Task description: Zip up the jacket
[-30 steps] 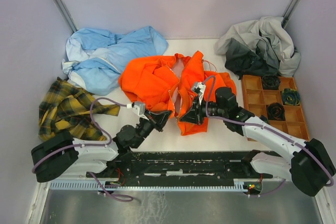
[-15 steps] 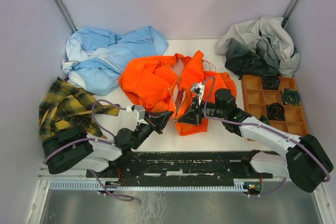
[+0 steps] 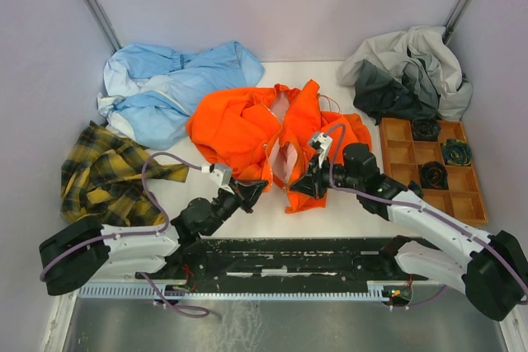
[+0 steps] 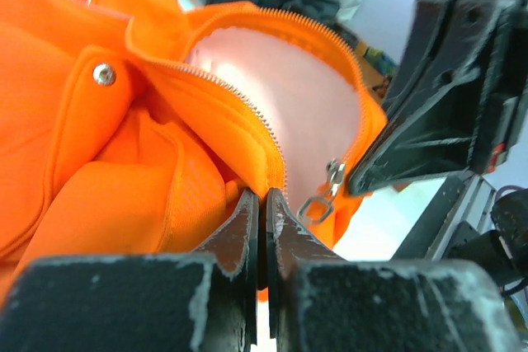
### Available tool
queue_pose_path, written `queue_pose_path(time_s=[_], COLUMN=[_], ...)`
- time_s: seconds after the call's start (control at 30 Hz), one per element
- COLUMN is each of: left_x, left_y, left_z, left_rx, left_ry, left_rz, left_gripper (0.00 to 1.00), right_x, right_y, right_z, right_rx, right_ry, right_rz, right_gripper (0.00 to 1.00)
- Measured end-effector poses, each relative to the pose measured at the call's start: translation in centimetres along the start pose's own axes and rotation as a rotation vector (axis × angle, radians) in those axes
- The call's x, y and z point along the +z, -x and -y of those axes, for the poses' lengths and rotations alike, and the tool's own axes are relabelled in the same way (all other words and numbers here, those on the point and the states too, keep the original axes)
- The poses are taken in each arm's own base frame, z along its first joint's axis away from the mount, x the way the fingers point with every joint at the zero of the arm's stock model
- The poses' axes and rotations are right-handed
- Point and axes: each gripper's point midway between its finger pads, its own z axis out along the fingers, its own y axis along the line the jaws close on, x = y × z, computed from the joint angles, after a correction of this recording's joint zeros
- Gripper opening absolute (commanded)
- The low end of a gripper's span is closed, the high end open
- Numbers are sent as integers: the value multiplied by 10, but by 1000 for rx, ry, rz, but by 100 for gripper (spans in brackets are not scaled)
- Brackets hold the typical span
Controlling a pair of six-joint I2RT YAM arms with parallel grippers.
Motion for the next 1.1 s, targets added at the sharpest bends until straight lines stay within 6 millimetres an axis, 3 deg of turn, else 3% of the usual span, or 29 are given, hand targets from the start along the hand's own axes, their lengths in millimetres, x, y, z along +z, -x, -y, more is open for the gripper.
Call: queue_pose_path(time_s=[0.1,0.33,0.63,0.87,1.1], left_x=[-8,-39,-66,-63,-63], left_y=[-17,-80,-133,-144,-137], left_z=[-11,-43,-54,-47,-40], left_rx=[-31,-89,-59,0,38], left_ry=[67,267,446,518,573], left_rz=[-91,-403,-755,-926,-1043], left_gripper=[5,10,20,34,47], right_x=[-7,-15,-17,-18,-18], right_y=[1,-5,-7,-7,-9], right_z=[10,37,46,47,48], right_rx=[-14,-15,-18,-19,-17], right_ry=[-81,-242,-289,-299,-299], right_rz=[11,-3,-6,-7,-11], right_gripper=[1,2,2,2,4])
